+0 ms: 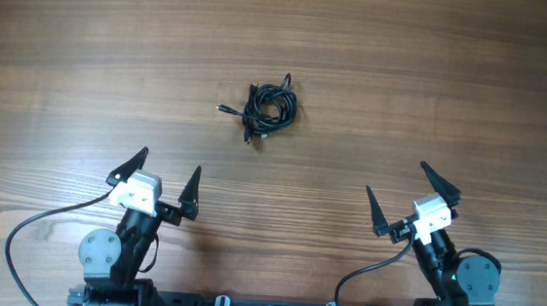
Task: Untangle cables
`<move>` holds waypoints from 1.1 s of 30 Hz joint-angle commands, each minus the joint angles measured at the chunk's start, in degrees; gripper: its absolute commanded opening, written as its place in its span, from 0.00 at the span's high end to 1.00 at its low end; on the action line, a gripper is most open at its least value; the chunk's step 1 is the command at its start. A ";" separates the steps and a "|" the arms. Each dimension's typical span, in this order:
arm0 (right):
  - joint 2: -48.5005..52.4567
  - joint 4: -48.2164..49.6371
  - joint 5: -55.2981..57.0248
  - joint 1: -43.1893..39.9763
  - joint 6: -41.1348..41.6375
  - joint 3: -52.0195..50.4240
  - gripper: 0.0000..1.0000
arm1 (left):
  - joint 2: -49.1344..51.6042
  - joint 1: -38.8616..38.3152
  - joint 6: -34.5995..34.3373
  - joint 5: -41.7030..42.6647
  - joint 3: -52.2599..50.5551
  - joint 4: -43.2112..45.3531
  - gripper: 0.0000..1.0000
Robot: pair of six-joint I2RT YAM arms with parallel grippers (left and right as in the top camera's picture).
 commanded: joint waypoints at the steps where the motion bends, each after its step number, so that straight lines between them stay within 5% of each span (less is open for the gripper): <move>1: -0.46 0.46 -0.48 0.24 0.90 -0.09 0.00 | -0.50 0.26 -0.13 -0.50 -0.26 0.48 0.00; 14: -0.11 4.85 1.99 0.22 8.94 0.92 0.00 | -0.50 0.26 0.04 -0.70 -0.22 1.77 0.00; 18: 4.46 1.97 2.14 0.20 12.46 9.03 0.00 | 0.63 0.26 -0.68 -0.22 3.50 1.44 0.00; 23: 25.79 -5.31 -0.70 0.20 12.44 30.73 0.00 | 20.55 0.26 -3.19 4.55 21.64 -4.92 0.00; 33: 50.97 -31.50 -9.97 0.20 12.44 61.59 0.00 | 59.06 -1.29 -3.19 4.92 61.22 -28.72 0.00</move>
